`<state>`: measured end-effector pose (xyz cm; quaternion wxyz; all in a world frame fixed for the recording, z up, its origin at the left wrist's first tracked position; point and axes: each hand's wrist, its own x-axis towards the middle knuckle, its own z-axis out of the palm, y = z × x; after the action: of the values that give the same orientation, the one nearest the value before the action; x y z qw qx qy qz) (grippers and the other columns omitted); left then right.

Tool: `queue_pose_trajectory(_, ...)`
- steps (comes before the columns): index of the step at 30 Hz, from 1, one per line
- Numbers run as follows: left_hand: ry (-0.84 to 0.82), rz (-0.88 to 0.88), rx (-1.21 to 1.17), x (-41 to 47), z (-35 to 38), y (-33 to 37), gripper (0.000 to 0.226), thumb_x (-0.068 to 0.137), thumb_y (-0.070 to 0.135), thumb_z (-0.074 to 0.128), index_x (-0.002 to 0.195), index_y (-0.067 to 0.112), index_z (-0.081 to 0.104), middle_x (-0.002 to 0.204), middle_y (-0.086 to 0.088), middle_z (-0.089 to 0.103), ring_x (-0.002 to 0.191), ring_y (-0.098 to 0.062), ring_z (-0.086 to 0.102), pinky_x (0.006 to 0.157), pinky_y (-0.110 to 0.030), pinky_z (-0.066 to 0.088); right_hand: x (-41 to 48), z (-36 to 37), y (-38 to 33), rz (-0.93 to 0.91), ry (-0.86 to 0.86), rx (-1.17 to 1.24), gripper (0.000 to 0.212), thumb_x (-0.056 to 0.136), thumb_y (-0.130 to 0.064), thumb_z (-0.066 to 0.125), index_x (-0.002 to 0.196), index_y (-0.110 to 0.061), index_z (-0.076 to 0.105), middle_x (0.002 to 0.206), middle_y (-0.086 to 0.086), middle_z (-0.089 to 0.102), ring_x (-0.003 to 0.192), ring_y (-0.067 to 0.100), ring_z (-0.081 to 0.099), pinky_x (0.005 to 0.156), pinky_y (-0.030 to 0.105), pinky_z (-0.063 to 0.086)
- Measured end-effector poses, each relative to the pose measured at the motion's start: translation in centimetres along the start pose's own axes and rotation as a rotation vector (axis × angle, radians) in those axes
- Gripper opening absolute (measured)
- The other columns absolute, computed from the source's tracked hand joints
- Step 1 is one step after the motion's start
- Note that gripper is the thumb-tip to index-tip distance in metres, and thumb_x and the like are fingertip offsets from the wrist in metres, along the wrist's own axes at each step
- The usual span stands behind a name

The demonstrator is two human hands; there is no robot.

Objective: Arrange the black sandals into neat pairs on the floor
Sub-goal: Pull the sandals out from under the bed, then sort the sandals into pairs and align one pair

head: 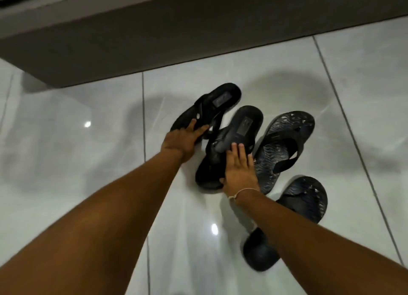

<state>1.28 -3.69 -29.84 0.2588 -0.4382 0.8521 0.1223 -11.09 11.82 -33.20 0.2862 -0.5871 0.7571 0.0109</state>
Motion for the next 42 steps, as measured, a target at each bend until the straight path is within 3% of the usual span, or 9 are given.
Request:
queue_pose_trajectory(9,-0.18,-0.262,-0.239,-19.6,11.7,-2.4,0.082,0.092,0.022,0.051,0.147,0.05,-0.004,0.164,-0.005,0.006,0.113,-0.037,0.061,0.09,-0.049,0.053,-6.1,2.9,-5.5,-0.228,-0.166,-0.161,0.07,0.096,-0.01,0.046,0.154,-0.008,0.006,0.165,0.013,-0.008,0.15,0.033,-0.013,0.124,0.047,0.0)
queue_pose_trajectory(16,-0.173,-0.357,-0.383,-22.3,11.4,-0.8,0.087,0.087,0.02,0.053,0.149,0.045,-0.003,0.163,-0.008,0.01,0.107,-0.038,0.062,0.083,-0.045,0.056,-6.5,1.9,-6.1,-0.381,-0.149,-0.211,0.081,0.09,-0.014,0.057,0.154,-0.01,0.008,0.165,0.013,-0.002,0.15,0.035,-0.01,0.121,0.054,-0.007)
queue_pose_trajectory(19,-0.024,-0.442,-0.383,-23.5,9.4,1.5,0.085,0.085,0.022,0.054,0.151,0.039,0.004,0.16,-0.007,0.023,0.104,-0.033,0.062,0.07,-0.038,0.055,-6.7,-1.8,-1.9,-0.345,-0.013,-0.149,0.08,0.088,-0.009,0.054,0.155,-0.018,0.012,0.165,0.009,0.008,0.151,0.033,0.001,0.122,0.055,0.002)
queue_pose_trajectory(23,0.094,-0.172,-0.353,-23.9,7.7,11.0,0.077,0.081,0.016,0.046,0.152,0.024,0.017,0.16,-0.008,0.024,0.145,-0.03,0.023,0.111,-0.043,0.035,-4.4,-9.2,8.0,-0.05,0.192,-0.144,0.071,0.077,-0.008,0.064,0.144,-0.013,0.04,0.15,0.019,0.039,0.136,0.04,0.034,0.113,0.051,0.031)
queue_pose_trajectory(25,0.069,0.037,-0.38,-22.6,7.6,16.3,0.076,0.085,0.016,0.048,0.152,0.022,0.012,0.163,-0.006,0.013,0.15,-0.028,0.004,0.12,-0.045,0.015,-3.1,-11.5,11.8,0.014,0.16,-0.208,0.071,0.078,-0.01,0.065,0.144,-0.018,0.041,0.151,0.02,0.035,0.138,0.042,0.031,0.113,0.053,0.03)
queue_pose_trajectory(29,-0.044,0.257,-0.274,-18.7,9.1,23.3,0.083,0.089,0.016,0.058,0.152,0.015,0.004,0.163,-0.011,-0.002,0.149,-0.032,-0.009,0.12,-0.049,-0.001,-0.3,-11.5,14.9,-0.086,-0.059,-0.321,0.076,0.09,-0.026,0.061,0.153,-0.032,0.019,0.164,0.011,0.007,0.15,0.036,0.002,0.122,0.052,0.013)
queue_pose_trajectory(34,-0.078,0.245,-0.151,-16.0,11.3,25.6,0.08,0.09,0.009,0.052,0.152,0.013,0.001,0.163,-0.011,-0.012,0.148,-0.031,-0.016,0.119,-0.047,-0.01,-0.5,-9.2,14.4,-0.019,-0.053,-0.281,0.081,0.084,-0.046,0.067,0.151,-0.034,0.024,0.153,0.016,0.03,0.136,0.042,0.031,0.105,0.053,0.038)
queue_pose_trajectory(37,0.025,0.31,-0.112,-13.8,11.1,25.6,0.081,0.087,0.009,0.053,0.152,0.013,0.005,0.163,-0.012,-0.006,0.149,-0.031,-0.013,0.118,-0.045,-0.012,-2.3,-7.7,14.1,0.061,0.041,-0.283,0.078,0.08,-0.061,0.061,0.147,-0.03,0.033,0.141,0.022,0.04,0.126,0.044,0.041,0.1,0.054,0.038)
queue_pose_trajectory(42,0.082,0.661,0.131,-8.1,7.6,23.4,0.061,0.092,0.013,0.043,0.149,0.012,0.024,0.162,-0.012,0.014,0.149,-0.036,-0.002,0.119,-0.047,-0.008,-4.8,-7.6,16.4,0.276,0.065,-0.294,0.076,0.086,-0.069,0.038,0.142,-0.019,0.038,0.139,0.026,0.046,0.123,0.044,0.047,0.102,0.053,0.034)
